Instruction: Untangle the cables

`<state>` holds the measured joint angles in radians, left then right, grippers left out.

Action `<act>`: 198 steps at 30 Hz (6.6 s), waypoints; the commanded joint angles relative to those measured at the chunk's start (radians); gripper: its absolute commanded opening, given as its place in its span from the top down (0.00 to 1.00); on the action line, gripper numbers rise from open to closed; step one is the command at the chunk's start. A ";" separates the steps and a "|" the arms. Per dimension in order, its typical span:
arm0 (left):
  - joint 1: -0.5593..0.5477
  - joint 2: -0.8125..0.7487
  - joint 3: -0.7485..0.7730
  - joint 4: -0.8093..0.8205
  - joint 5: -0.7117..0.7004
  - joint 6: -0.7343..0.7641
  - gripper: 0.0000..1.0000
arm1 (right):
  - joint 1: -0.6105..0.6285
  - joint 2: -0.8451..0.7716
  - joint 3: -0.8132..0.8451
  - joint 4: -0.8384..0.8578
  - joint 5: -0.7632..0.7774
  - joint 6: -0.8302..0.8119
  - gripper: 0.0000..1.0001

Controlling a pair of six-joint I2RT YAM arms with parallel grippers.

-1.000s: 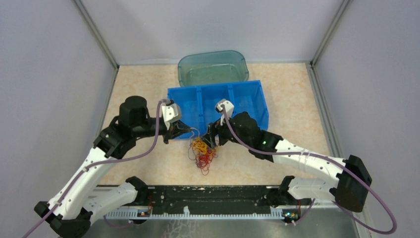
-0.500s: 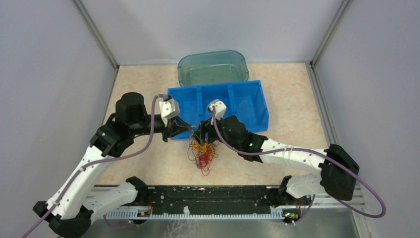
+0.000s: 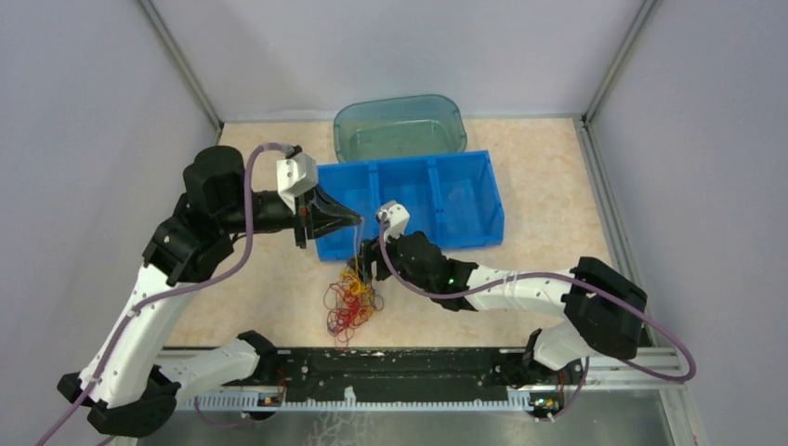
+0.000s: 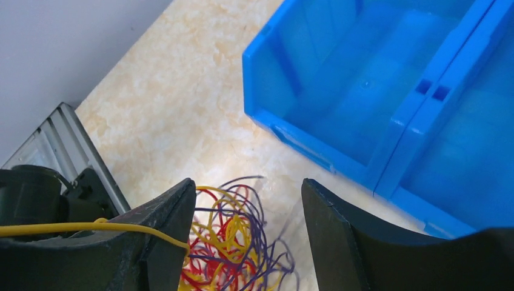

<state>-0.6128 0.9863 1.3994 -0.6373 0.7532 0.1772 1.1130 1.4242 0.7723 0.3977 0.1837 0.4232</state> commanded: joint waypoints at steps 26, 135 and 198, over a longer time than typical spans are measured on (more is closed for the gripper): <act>-0.007 0.174 0.604 0.167 -0.179 0.007 0.96 | 0.034 -0.332 -0.433 -0.077 0.264 0.162 0.38; 0.212 0.019 0.212 -0.095 -0.048 0.355 0.70 | 0.090 -0.159 -0.299 0.244 -0.008 -0.016 0.57; 0.170 0.175 -0.849 -0.019 -0.368 0.824 0.94 | 0.090 -0.417 -0.351 0.001 0.189 0.005 0.36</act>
<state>-0.4370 1.1923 0.5503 -0.6106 0.3634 1.0031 1.1957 1.0195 0.3756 0.3759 0.3557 0.4377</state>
